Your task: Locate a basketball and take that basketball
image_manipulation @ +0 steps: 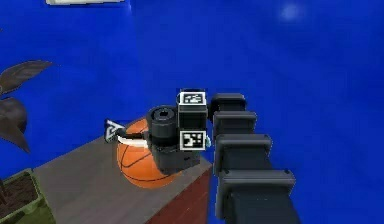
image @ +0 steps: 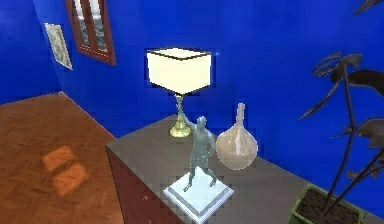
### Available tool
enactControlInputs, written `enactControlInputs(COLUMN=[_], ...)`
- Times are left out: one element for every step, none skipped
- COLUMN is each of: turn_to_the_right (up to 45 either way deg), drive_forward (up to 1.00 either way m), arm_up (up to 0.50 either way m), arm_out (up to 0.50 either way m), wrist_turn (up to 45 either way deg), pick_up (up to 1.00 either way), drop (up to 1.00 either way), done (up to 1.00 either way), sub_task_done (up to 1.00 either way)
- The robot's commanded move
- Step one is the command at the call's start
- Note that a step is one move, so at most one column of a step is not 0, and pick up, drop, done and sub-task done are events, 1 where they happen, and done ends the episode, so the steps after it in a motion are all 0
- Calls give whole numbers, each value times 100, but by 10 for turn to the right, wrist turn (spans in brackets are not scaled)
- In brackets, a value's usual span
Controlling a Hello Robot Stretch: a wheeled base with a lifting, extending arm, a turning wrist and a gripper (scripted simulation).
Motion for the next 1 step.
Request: enactControlInputs(turn_to_the_right=[0], drive_forward=[0], arm_up=[-16], arm_out=[0], wrist_turn=[0], pick_up=[0], drop=[0], done=[0], sub_task_done=[0])
